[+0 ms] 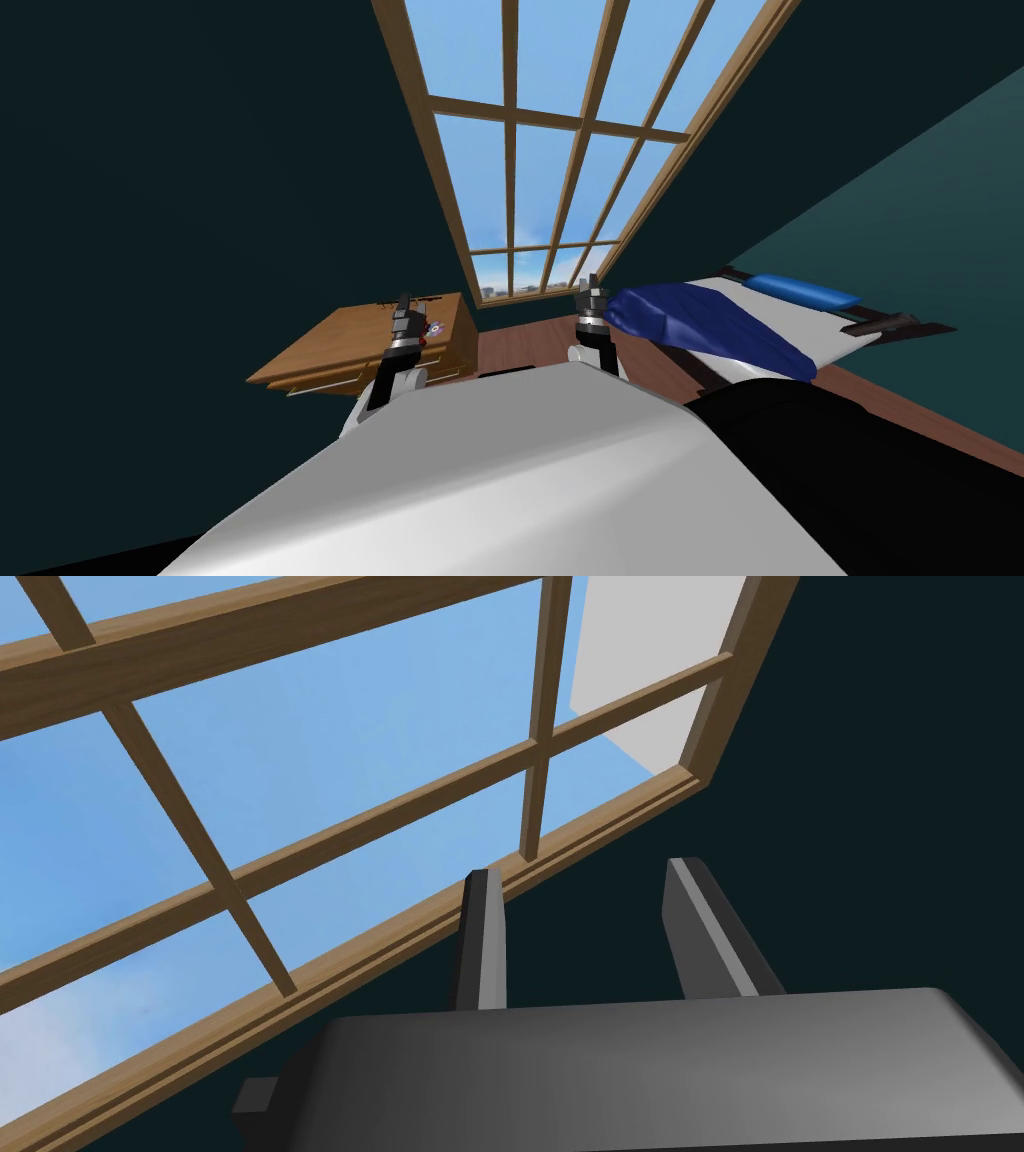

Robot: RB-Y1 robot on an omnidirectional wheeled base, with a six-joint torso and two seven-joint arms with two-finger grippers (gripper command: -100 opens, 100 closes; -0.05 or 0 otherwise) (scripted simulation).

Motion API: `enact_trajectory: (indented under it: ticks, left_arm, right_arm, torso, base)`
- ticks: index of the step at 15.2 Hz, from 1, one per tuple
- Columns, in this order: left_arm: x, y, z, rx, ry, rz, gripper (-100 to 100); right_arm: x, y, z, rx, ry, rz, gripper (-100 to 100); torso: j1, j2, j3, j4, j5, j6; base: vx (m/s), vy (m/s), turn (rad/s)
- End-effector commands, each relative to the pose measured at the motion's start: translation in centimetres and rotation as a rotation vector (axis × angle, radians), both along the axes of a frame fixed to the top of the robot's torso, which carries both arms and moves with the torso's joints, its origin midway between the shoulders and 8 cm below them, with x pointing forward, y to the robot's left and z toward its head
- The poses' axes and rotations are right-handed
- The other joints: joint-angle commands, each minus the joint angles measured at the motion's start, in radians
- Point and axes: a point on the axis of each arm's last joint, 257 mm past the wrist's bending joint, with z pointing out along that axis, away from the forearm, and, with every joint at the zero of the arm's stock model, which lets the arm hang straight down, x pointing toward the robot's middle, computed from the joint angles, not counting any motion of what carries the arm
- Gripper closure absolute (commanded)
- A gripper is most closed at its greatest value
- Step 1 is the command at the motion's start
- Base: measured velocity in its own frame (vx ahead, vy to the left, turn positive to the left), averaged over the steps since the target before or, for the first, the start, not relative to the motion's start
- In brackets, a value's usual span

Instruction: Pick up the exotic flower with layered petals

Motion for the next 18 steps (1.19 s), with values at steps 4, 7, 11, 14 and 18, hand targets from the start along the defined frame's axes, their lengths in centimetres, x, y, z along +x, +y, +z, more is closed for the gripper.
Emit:
enact_trajectory:
  ticks: [4, 7, 11, 14, 18]
  left_arm:
    - [1.3, 4.0, -5.3, -0.092, 0.126, 0.052, -100]
    - [1.6, 5.8, -7.6, -0.143, 0.177, 0.081, -100]
    - [1.7, 8.4, -11.4, -0.231, 0.254, 0.131, -100]
    - [1.6, 9.9, -13.9, -0.294, 0.3, 0.165, -100]
    - [1.2, 11.2, -16.4, -0.359, 0.342, 0.199, -100]
  right_arm:
    - [0.0, 0.0, 0.0, 0.0, 0.0, 0.0, 0]
    - [0.0, 0.0, 0.0, 0.0, 0.0, 0.0, 0]
    - [0.0, 0.0, 0.0, 0.0, 0.0, 0.0, 0]
    - [0.0, 0.0, 0.0, 0.0, 0.0, 0.0, 0]
    - [0.0, 0.0, 0.0, 0.0, 0.0, 0.0, 0]
  torso:
    - [0.0, 0.0, 0.0, 0.0, 0.0, 0.0]
    - [0.0, 0.0, 0.0, 0.0, 0.0, 0.0]
    - [0.001, -0.001, 0.0, 0.0, 0.0, 0.0]
    - [0.002, -0.001, 0.0, 0.0, 0.0, 0.0]
    - [0.003, 0.0, 0.0, 0.0, 0.001, 0.0]
  base:
    - [0.022, -0.069, -0.038]
    - [0.028, -0.071, -0.019]
    - [0.033, -0.058, -0.025]
    - [0.029, -0.041, -0.017]
    - [0.023, -0.019, -0.008]
